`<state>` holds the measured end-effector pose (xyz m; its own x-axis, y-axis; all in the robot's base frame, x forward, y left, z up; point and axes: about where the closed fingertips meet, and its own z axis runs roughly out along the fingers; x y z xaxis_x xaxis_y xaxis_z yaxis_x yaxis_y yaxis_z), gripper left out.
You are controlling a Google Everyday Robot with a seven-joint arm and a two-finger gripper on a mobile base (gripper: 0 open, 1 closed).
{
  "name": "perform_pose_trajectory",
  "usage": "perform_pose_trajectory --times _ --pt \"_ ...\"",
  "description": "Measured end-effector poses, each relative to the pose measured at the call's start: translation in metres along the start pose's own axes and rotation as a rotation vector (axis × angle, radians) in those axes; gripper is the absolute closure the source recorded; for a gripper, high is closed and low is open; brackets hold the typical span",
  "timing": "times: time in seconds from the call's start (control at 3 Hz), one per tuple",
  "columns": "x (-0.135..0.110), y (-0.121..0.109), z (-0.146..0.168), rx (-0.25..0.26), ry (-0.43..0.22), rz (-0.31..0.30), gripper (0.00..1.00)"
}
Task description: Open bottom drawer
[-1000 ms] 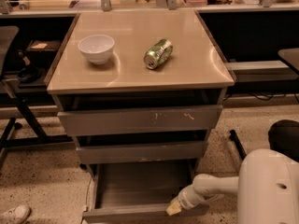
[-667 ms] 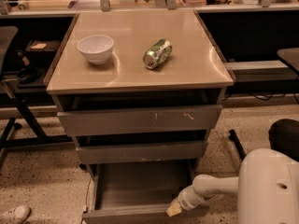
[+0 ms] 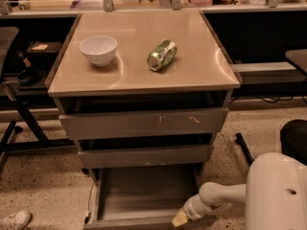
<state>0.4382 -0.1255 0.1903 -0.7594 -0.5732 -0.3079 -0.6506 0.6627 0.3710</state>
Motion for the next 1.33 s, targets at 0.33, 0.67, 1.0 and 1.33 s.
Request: perform_pose_trajectory --times 0.33,0.67,1.0,1.33 --pt "0.0129 0.0048 -0.0002 -0.005 0.011 0.036 1.00" --pt "0.0170 0.0093 -0.0043 -0.004 0.007 0.065 1.00" --pt "0.0169 0.0093 -0.0043 -0.004 0.007 0.065 1.00" --pt "0.0131 0.0099 -0.0061 -0.002 -0.003 0.062 1.00"
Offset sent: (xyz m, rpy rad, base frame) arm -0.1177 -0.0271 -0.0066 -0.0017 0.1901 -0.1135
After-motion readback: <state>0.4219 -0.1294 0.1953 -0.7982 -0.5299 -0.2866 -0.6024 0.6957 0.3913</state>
